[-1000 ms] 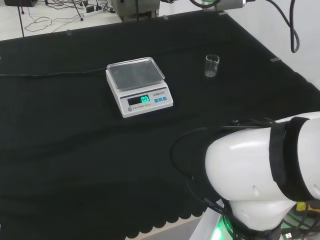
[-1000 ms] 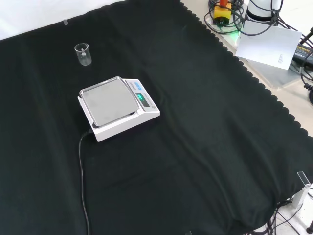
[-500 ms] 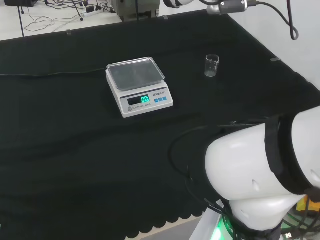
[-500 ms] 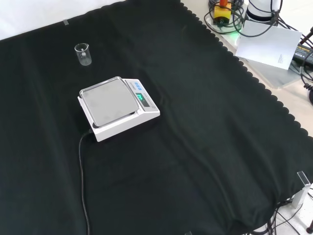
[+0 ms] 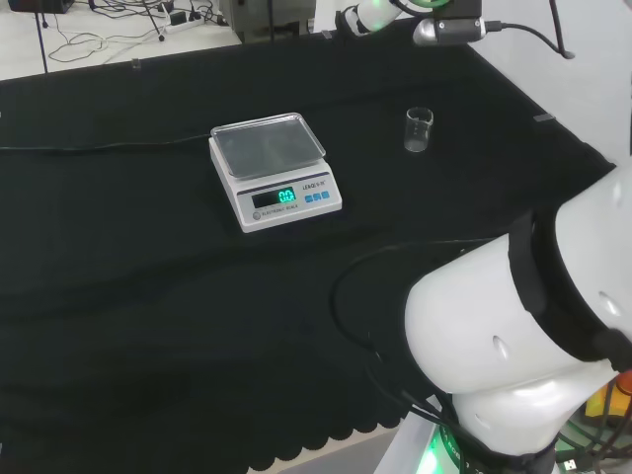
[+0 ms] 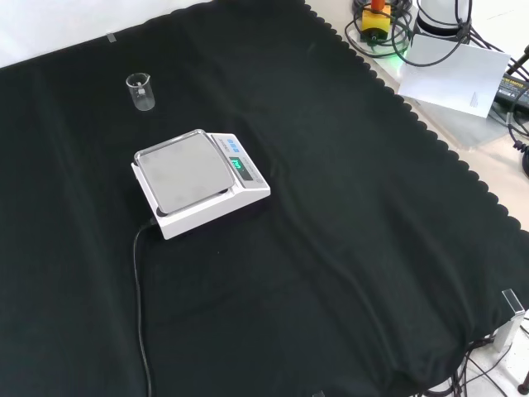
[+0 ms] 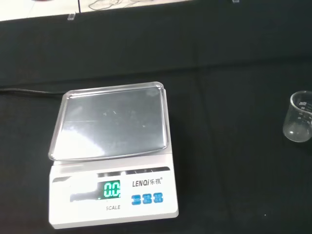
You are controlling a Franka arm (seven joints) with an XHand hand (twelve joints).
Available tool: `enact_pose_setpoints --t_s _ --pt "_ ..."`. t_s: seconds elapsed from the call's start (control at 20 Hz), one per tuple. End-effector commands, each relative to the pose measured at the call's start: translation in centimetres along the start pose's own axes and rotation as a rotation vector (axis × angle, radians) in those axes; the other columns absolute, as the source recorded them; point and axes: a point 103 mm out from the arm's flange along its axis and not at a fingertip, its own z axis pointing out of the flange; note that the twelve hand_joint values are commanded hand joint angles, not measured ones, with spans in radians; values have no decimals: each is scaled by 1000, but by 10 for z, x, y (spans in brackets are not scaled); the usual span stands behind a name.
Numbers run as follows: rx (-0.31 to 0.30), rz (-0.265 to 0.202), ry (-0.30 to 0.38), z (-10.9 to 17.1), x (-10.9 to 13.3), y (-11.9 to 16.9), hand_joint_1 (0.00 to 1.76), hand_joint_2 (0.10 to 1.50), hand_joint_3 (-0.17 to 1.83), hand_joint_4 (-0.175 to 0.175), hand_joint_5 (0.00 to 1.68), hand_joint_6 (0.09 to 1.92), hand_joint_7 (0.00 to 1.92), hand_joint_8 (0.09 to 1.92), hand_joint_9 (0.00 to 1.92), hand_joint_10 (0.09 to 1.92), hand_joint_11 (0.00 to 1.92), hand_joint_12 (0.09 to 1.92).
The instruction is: Pick up the beaker.
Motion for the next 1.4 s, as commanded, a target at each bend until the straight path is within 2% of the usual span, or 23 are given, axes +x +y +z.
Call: enact_pose_setpoints --t_s 0.05,0.15,0.2,0.3,0.55,0.75,1.0,1.25,1.4 --pt "-36 5 -26 22 -26 36 614 783 453 -2 476 227 369 666 428 786 0 1436" --pt "-55 28 -80 30 -34 43 616 786 449 -4 484 231 377 669 438 789 0 1446" --pt "-52 31 -85 34 -38 48 618 788 447 -5 489 235 383 672 444 791 0 1452" --pt "-12 44 -61 41 -42 59 620 791 444 -6 499 241 392 674 452 792 0 1459" --pt "-11 50 -49 57 -45 81 621 795 440 -7 520 257 399 676 460 791 2 1468" --pt "19 66 -26 68 -63 92 621 801 432 -9 525 282 405 676 469 790 10 1469" --pt "29 61 13 80 -87 108 623 809 422 -9 520 315 408 674 473 786 15 1466" --pt "60 62 2 94 -108 127 624 814 419 -10 515 343 409 676 473 787 18 1467" --pt "76 52 18 102 -123 140 625 817 417 -10 506 371 408 677 473 788 19 1466"
